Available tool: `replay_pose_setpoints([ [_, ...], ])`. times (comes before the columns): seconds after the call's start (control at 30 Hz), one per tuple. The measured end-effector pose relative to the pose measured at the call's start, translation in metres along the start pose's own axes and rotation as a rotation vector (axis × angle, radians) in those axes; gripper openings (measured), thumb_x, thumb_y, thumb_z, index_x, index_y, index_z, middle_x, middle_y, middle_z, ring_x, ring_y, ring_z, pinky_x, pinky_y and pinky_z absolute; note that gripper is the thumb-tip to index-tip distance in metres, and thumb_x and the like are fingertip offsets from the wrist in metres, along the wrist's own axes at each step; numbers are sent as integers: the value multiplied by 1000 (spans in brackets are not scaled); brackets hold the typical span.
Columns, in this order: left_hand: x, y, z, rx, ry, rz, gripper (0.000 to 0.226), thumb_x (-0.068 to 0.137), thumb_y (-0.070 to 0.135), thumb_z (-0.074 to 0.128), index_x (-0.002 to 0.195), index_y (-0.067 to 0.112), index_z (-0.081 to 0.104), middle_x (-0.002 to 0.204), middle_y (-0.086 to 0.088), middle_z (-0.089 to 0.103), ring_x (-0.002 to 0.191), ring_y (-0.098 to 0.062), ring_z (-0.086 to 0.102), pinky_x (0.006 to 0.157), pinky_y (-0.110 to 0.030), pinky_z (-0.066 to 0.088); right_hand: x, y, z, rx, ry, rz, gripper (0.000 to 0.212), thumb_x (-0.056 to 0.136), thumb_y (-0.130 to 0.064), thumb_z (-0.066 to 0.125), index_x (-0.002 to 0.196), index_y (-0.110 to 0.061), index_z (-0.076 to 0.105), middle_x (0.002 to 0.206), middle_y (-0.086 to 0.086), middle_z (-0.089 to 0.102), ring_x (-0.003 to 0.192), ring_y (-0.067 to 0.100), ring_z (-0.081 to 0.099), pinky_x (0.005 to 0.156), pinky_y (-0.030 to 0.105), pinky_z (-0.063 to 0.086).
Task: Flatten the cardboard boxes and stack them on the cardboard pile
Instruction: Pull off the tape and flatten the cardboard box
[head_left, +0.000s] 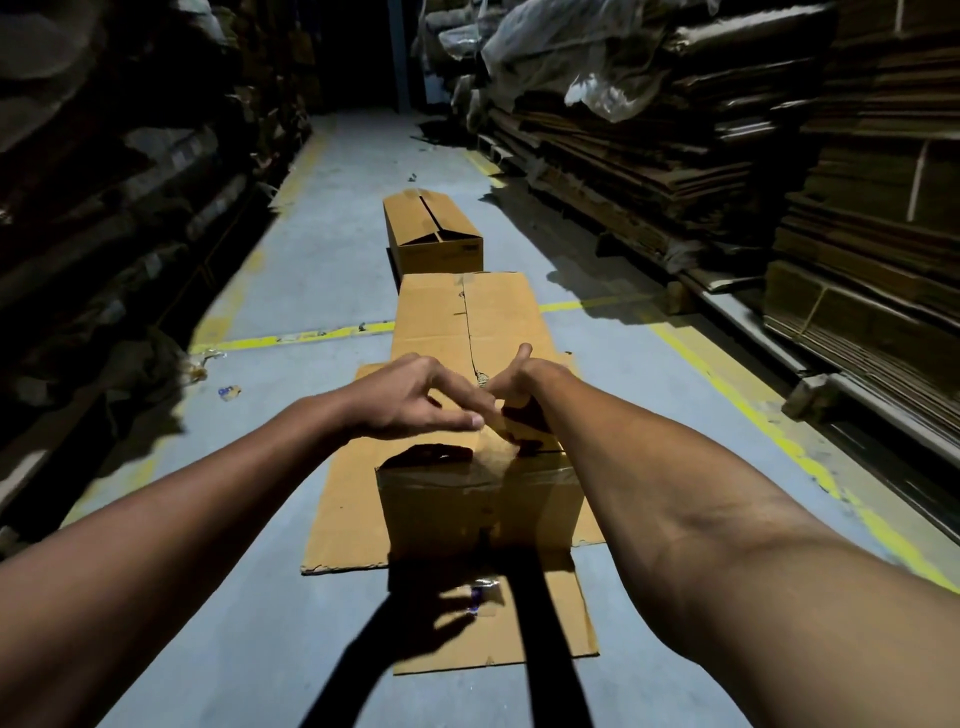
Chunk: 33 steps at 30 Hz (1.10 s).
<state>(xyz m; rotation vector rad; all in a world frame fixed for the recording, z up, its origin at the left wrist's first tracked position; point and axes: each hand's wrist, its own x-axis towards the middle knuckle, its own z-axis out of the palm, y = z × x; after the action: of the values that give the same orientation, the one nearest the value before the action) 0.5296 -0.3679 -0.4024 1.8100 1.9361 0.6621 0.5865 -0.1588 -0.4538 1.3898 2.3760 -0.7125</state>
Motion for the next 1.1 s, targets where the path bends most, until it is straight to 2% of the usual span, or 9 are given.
replay_pose_setpoints([
  [0.17,10,3,-10,78,281,-100,18,100,29,68,112,33,81,110,16,77,104,1,68,90,-29,58,2,-2,1,25,-12,-24,144,51,-69,86,157,-37,-5,160,26,30,146,48,35,110,67,39],
  [0.33,6,-21,32,133,62,-337,21,101,38,66,110,26,81,109,8,76,98,-7,67,88,-32,54,-6,-1,0,28,4,-21,139,48,-69,87,153,-39,1,149,22,40,132,47,47,102,61,48],
  [0.57,20,-36,53,69,138,-363,14,94,40,75,86,29,78,89,10,74,86,-4,66,70,-28,48,-20,8,-11,-4,30,-51,130,69,-73,81,158,-25,0,153,18,41,137,42,46,107,54,48],
  [0.67,28,-44,64,102,327,-433,14,93,45,75,91,31,72,104,7,70,105,-17,64,91,-42,54,-22,5,-7,-35,35,-46,135,66,-77,80,160,-27,-3,162,21,25,147,45,31,113,59,41],
  [0.73,35,-46,70,201,318,-540,25,90,54,73,107,37,68,127,2,57,128,-24,48,105,-49,42,-21,2,-3,-52,64,-27,139,55,-75,83,158,-33,0,160,24,19,146,46,30,109,61,43],
  [0.83,48,-43,71,239,276,-689,48,92,57,66,134,35,55,151,-5,39,141,-31,29,108,-53,32,-21,-4,0,-34,68,-28,132,47,-71,76,154,-39,6,155,24,24,135,46,39,103,60,46],
  [0.97,56,-46,70,188,330,-944,71,94,56,63,152,26,34,164,-15,16,148,-43,18,112,-58,30,-17,-4,-3,-35,52,-35,128,54,-77,68,157,-40,2,161,23,17,142,46,33,109,58,42],
  [1.03,57,-50,67,108,345,-1056,89,92,61,66,158,20,22,166,-21,11,148,-47,22,114,-57,35,-29,-2,-9,-27,45,-43,125,56,-78,69,157,-36,7,158,21,25,141,44,35,108,56,43],
  [1.1,54,-53,58,42,354,-1098,101,88,61,73,158,15,18,160,-23,24,142,-46,37,109,-51,44,-44,2,-21,-64,-59,-69,102,71,-73,71,145,-17,29,134,17,48,129,36,46,103,46,45],
])
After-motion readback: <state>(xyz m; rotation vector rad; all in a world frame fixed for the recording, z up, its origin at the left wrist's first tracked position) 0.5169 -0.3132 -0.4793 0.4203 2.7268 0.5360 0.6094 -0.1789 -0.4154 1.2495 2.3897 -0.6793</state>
